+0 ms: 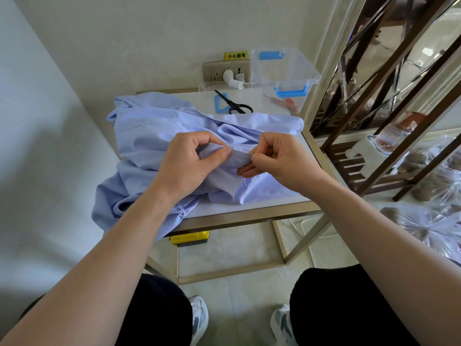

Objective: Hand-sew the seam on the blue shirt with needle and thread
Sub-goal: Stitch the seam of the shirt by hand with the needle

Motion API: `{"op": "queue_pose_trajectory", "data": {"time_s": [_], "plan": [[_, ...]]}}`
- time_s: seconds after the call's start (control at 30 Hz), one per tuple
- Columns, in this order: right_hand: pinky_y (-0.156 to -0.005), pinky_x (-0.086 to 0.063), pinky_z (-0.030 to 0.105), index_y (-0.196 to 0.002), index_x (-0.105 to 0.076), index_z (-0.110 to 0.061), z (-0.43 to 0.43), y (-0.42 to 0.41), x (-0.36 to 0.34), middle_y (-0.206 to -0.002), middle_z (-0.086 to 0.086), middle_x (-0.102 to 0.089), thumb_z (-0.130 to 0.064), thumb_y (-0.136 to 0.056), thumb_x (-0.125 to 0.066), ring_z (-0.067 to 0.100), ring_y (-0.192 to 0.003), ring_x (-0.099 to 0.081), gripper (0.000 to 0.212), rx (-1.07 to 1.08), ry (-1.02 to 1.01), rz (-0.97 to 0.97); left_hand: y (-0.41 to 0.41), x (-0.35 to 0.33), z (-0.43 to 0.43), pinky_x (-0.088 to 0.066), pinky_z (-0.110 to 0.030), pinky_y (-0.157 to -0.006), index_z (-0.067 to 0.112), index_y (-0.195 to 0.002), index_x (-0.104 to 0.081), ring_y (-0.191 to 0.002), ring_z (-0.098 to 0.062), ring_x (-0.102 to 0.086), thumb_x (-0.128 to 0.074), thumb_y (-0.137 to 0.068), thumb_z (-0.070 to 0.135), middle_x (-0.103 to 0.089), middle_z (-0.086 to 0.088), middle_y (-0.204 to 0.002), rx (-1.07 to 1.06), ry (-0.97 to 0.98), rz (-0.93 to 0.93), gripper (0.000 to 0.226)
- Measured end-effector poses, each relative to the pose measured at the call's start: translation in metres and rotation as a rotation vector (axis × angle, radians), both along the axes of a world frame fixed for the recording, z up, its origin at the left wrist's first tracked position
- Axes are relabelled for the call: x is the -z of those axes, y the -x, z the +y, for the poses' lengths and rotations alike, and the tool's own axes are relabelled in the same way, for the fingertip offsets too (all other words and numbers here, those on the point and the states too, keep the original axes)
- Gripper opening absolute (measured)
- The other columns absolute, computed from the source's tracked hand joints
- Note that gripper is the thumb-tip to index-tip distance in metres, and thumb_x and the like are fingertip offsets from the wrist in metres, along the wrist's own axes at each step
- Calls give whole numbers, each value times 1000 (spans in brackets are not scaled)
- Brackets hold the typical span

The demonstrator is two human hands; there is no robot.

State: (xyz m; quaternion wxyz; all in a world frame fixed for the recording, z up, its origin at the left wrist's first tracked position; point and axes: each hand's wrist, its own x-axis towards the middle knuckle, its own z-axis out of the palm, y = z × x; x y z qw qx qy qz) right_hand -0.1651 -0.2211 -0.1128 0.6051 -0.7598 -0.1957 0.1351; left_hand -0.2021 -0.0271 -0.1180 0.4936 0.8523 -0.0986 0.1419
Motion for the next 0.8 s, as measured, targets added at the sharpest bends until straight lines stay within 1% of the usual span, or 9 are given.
{"op": "queue_pose_trajectory", "data": {"time_s": [0.07,0.13,0.27,0.4,0.5,0.57,0.67,0.73,0.8], "plan": [[-65,-58,25,-71,-49,-6,1,0,1,-70,17,-70,14,-88,-50,23,-70,-74,26,9,1,-9,-1,1,0,-39,-7,-63,19,-79,-71,-68,6,-57,-69,-89,10,-64,27,-68,2,-4,1,13],[-65,-58,25,-70,-49,-6,1,-1,2,-66,13,-70,14,-89,-50,24,-68,-74,27,14,-9,-6,-1,1,0,-39,-7,-64,21,-78,-70,-68,7,-57,-69,-89,9,-65,25,-68,-2,5,3,16],[-64,-57,24,-72,-50,-5,0,-3,3,-62,8,-69,13,-91,-49,24,-69,-74,26,26,-48,-1,-3,1,1,-41,-8,-65,19,-80,-70,-69,6,-58,-68,-90,11,-67,19,-72,-25,26,20,13],[-67,-58,25,-76,-53,-4,-1,-2,3,-62,6,-69,13,-92,-51,24,-71,-74,23,4,-99,17,-4,1,3,-45,-11,-69,25,-79,-71,-72,8,-59,-68,-91,15,-69,22,-73,-22,15,70,17],[-71,-59,27,-79,-54,-3,-3,-2,3,-67,8,-69,9,-94,-52,26,-75,-74,20,-16,-122,43,-5,1,4,-47,-18,-71,19,-82,-74,-74,3,-59,-65,-93,18,-71,15,-77,-15,28,89,14],[-76,-59,29,-82,-54,-4,-4,-3,3,-72,12,-68,7,-96,-51,27,-79,-74,18,-28,-145,61,-5,0,4,-47,-20,-72,18,-84,-74,-75,1,-59,-65,-94,18,-72,11,-79,-12,52,101,14],[-77,-59,30,-85,-53,-4,-5,-3,5,-78,15,-65,5,-97,-49,28,-81,-74,15,-56,-185,92,-5,0,4,-51,-29,-77,14,-88,-75,-80,-3,-61,-64,-94,18,-74,-2,-87,-6,69,126,13],[-77,-58,29,-88,-54,-3,-5,-4,7,-81,17,-63,4,-98,-49,28,-82,-74,13,-78,-208,112,-5,0,6,-53,-37,-81,13,-91,-76,-84,-7,-63,-64,-92,22,-75,-4,-90,13,84,150,15],[-77,-57,28,-91,-54,-2,-6,-5,9,-84,18,-63,3,-98,-49,28,-84,-73,10,-101,-227,130,-5,1,7,-53,-41,-84,12,-94,-76,-86,-11,-64,-62,-89,28,-75,-5,-90,27,91,168,21]]}}
